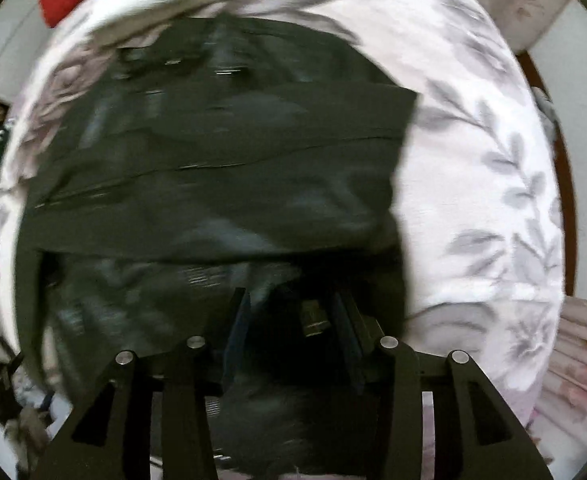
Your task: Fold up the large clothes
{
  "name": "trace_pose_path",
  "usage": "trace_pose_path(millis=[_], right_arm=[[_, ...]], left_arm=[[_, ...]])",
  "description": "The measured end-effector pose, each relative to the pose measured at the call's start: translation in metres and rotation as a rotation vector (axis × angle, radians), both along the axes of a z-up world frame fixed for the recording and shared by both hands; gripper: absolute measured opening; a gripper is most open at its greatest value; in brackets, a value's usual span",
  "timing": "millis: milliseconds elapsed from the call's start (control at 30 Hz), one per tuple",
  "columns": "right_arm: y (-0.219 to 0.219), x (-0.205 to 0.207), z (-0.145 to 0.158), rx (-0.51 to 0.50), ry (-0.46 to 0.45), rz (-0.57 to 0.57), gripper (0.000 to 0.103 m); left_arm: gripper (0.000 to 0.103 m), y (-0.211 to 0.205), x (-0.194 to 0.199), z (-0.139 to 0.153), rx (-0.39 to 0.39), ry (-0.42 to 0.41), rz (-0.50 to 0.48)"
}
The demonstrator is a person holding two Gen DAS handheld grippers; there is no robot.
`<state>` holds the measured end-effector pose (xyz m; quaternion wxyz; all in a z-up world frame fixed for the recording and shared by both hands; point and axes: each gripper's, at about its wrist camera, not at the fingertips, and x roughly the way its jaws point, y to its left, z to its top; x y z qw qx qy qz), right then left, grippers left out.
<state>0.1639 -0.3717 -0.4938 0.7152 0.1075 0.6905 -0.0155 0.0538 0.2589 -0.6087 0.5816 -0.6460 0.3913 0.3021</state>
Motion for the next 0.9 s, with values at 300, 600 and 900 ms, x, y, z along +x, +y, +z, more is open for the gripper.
trace_pose_path(millis=[300, 600, 900], right_arm=[[0.090, 0.009, -0.005, 0.085, -0.012, 0.036, 0.046], [0.176, 0.048, -0.013, -0.010, -0.093, 0.161, 0.046], [0.220, 0.101, -0.062, -0.342, -0.048, 0.295, 0.050]], left_arm=[[0.010, 0.018, 0.002, 0.019, 0.116, 0.056, 0.074], [0.005, 0.051, 0.036, 0.078, 0.348, -0.014, -0.092], [0.005, 0.043, 0.090, 0.131, 0.572, -0.042, -0.286]])
